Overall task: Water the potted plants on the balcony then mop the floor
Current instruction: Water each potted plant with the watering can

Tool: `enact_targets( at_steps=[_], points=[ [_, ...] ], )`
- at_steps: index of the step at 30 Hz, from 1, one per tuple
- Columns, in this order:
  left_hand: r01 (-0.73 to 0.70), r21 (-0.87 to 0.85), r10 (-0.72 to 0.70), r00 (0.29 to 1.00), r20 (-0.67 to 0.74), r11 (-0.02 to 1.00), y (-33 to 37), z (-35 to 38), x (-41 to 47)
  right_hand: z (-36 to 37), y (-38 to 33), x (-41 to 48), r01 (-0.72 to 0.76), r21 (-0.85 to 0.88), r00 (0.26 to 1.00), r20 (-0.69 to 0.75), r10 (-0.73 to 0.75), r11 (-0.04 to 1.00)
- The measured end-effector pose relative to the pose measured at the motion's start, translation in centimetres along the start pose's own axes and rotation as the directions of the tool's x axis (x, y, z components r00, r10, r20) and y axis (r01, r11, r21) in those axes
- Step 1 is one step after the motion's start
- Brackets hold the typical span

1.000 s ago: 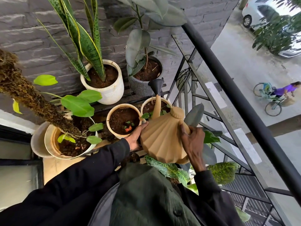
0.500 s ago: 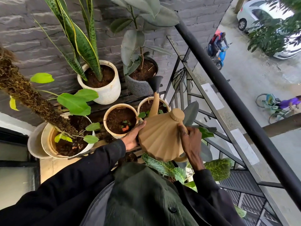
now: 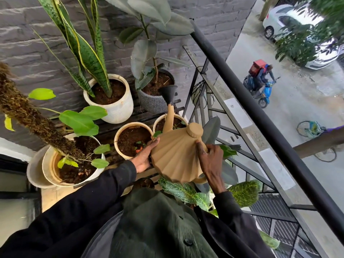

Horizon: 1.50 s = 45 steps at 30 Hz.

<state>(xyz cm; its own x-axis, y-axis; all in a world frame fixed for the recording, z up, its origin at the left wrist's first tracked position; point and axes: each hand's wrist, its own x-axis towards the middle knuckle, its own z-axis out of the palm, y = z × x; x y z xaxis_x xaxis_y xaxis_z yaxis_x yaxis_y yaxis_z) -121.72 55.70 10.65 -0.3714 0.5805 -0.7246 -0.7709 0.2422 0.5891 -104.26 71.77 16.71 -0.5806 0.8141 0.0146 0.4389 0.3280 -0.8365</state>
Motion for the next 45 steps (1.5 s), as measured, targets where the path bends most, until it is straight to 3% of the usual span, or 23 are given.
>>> enact_targets(
  at_steps=[13, 23, 29, 37, 45],
  points=[
    [-0.054, 0.065, 0.056, 0.998, -0.025, 0.996, -0.2, 0.6, -0.7, -0.7, 0.7, -1.4, 0.011, 0.063, 0.998, -0.065, -0.007, 0.998],
    [-0.012, 0.131, 0.015, 1.000, -0.021, 0.991, 1.4, 0.1, -0.8, -0.2, -1.3, 1.0, -0.002, 0.012, 1.000, -0.024, 0.002, 1.000],
    [0.064, 0.105, -0.061, 0.998, -0.030, 0.992, 4.5, -0.2, 0.4, 0.9, -5.2, 4.9, 0.076, -0.077, 0.997, 0.023, -0.075, 0.994],
    [0.198, -0.020, -0.198, 0.980, -0.005, 0.980, 9.6, -0.3, 2.0, 3.0, -11.7, 12.6, 0.185, -0.340, 0.982, 0.105, -0.159, 0.922],
    [0.250, -0.141, -0.250, 0.968, 0.016, 0.958, 12.3, -0.5, 4.2, 4.9, -15.8, 18.7, 0.179, -0.476, 0.980, 0.166, -0.111, 0.861]
  ],
)
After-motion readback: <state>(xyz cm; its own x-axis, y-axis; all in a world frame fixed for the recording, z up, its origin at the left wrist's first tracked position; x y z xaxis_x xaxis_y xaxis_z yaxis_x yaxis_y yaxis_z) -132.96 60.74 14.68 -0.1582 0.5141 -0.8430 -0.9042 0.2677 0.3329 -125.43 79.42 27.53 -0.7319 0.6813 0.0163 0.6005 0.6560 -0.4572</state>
